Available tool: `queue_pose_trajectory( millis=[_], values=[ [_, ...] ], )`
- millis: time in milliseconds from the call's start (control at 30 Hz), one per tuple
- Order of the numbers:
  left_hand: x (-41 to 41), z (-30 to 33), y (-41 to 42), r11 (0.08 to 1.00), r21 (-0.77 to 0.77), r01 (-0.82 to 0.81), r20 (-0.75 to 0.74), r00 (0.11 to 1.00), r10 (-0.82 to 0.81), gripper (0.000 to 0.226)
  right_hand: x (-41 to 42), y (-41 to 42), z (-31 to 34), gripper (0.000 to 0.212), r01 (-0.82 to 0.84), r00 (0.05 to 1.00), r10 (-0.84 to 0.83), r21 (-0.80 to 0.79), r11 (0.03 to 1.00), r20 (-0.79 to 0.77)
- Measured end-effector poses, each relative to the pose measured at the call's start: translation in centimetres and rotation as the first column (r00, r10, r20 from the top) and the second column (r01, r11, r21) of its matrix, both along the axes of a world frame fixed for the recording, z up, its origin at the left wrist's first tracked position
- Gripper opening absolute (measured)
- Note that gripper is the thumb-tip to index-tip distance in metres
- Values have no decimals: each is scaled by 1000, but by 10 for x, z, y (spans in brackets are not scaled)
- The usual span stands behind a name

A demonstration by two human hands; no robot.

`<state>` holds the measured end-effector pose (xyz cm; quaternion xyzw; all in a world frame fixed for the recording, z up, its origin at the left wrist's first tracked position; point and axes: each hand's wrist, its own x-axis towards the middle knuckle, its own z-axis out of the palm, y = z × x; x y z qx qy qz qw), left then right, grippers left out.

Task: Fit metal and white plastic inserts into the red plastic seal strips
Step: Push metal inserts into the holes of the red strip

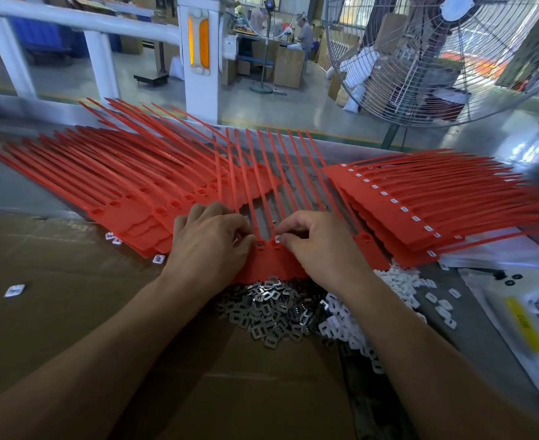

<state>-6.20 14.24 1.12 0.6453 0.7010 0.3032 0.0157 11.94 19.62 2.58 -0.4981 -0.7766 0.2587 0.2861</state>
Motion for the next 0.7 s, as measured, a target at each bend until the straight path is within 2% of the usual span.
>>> queue_pose_trajectory(
  millis=[300, 567, 700],
  values=[
    [-2, 0, -2, 1000, 0, 20, -6, 1000, -20, 15, -5, -3, 1, 14, -16, 997, 13, 40, 999, 77],
    [-3, 1, -3, 1000, -15, 27, 0, 1000, -27, 17, -1, -7, 5, 23, -36, 976, 13, 105, 994, 216],
    [-3, 1, -3, 1000, -12, 27, 1, 1000, -27, 17, 4, -9, 7, 24, -22, 984, 7, 81, 997, 180]
  ],
)
